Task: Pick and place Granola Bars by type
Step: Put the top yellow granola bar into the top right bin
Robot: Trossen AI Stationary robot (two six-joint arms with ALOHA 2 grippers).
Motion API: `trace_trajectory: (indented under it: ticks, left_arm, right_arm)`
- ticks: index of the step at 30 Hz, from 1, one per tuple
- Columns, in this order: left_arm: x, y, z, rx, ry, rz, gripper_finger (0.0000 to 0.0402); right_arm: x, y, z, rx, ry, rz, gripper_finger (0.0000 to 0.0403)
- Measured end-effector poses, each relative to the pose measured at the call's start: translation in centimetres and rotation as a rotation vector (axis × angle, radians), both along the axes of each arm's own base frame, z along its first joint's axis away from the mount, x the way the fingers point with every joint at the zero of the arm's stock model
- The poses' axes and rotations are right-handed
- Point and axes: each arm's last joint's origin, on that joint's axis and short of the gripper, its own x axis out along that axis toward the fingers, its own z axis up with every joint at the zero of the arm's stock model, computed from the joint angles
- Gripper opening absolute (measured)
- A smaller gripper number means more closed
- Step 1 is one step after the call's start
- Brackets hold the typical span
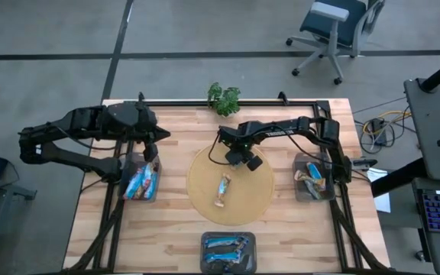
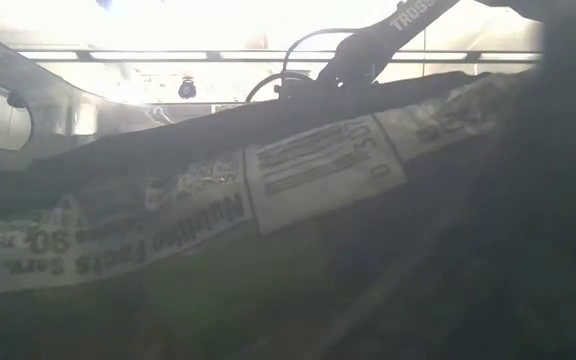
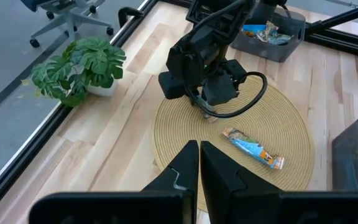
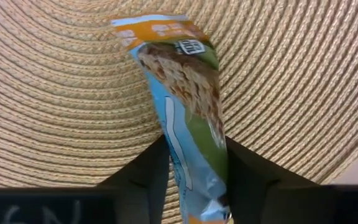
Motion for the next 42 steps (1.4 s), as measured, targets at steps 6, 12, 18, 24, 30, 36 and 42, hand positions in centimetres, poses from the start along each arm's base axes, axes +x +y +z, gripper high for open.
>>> trace_trajectory:
  ticks: [6, 12, 18, 24, 30, 36, 42]
  left_arm:
    - [0.0, 0.0, 0.0, -0.001, 0.000, 0.000, 0.0000]
    - [0.0, 0.0, 0.0, -0.001, 0.000, 0.001, 0.0000]
    - [0.0, 0.0, 0.0, -0.001, -0.001, 0.001, 0.0000]
    - [0.1, 0.0, 0.2, 0.001, -0.021, 0.000, 0.0000]
    - [0.1, 0.0, 0.2, 0.001, -0.022, 0.000, 0.0000]
    - [0.1, 0.0, 0.2, 0.001, -0.022, 0.000, 0.0000]
    - [0.1, 0.0, 0.2, 0.001, -0.023, 0.000, 0.0000]
  right_arm:
    - [0.0, 0.0, 0.0, -0.002, 0.002, -0.001, 0.0077]
    - [-0.1, 0.0, 0.0, -0.003, 0.009, -0.016, 0.0043]
    - [-0.3, 0.0, 0.7, -0.020, 0.057, -0.026, 0.0035]
    - [-0.1, -0.1, 2.3, -0.007, 0.088, -0.074, 0.0034]
    - [0.1, -0.1, 5.0, 0.008, 0.130, -0.138, 0.0033]
    - [0.5, -0.1, 9.0, 0.019, 0.125, -0.213, 0.0033]
    - [0.7, 0.2, 13.7, 0.080, 0.057, -0.282, 0.0033]
